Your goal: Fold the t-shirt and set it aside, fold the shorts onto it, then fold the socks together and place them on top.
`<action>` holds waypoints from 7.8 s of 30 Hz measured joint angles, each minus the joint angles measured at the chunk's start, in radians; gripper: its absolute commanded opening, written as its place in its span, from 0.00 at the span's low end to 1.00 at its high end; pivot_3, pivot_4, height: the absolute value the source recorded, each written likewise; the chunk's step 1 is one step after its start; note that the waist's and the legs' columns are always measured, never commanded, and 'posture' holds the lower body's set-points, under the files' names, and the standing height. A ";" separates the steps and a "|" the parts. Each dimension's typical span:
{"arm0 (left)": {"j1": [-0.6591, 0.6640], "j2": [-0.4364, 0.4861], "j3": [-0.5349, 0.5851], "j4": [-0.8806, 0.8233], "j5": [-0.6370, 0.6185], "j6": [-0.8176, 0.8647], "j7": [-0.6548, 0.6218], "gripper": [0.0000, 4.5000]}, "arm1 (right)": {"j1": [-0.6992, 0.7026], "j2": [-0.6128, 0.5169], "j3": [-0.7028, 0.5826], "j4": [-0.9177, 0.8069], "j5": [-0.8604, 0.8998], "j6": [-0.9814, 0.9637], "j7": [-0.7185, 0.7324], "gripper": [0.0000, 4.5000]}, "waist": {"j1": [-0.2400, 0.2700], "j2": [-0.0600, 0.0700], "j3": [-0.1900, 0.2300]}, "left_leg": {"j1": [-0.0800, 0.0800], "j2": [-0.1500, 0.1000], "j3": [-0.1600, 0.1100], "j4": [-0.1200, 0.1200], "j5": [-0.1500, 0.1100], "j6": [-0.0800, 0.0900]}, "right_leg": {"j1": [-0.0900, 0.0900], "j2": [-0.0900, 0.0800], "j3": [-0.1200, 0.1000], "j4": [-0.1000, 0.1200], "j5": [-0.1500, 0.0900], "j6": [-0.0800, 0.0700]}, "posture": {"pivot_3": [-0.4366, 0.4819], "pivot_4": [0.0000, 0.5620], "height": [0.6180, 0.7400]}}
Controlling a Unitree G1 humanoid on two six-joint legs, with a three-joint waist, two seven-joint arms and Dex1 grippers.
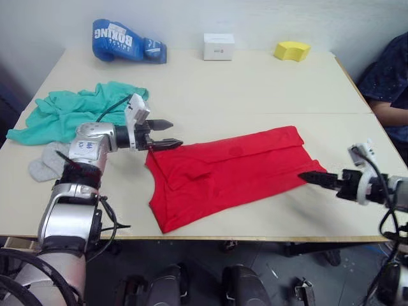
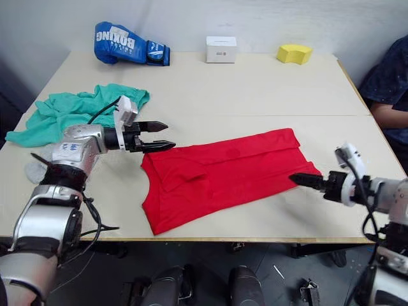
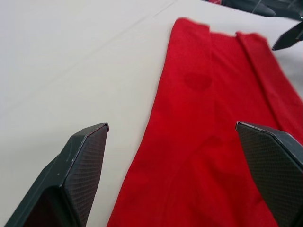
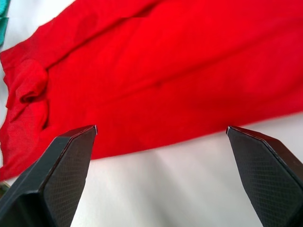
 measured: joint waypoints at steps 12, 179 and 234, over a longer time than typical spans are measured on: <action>-0.094 -0.053 -0.028 0.281 0.196 -0.072 0.122 1.00 | 0.069 0.197 -0.106 -0.166 0.233 -0.019 -0.398 0.99 | -0.004 -0.016 -0.005 | 0.002 0.002 -0.001 0.000 -0.001 0.000 | 0.001 0.001 0.002 0.000 0.000 0.000 | 0.48 0.27 1.00; 0.511 0.306 -0.035 -0.418 0.349 -0.833 0.370 1.00 | -0.224 -0.035 0.749 0.798 -0.534 -2.540 0.195 1.00 | -0.008 -0.007 -0.001 | 0.004 0.002 0.007 -0.003 -0.002 -0.001 | 0.002 -0.001 0.001 -0.007 0.005 0.004 | 0.48 0.27 1.00; 0.377 0.086 -0.231 -0.102 0.368 -1.322 0.317 0.50 | -0.250 0.064 0.979 0.845 -0.948 -2.845 -0.342 0.56 | -0.022 0.000 -0.028 | 0.023 0.002 0.006 0.000 -0.009 0.006 | 0.023 -0.003 0.002 -0.009 0.005 0.004 | 0.48 0.27 1.00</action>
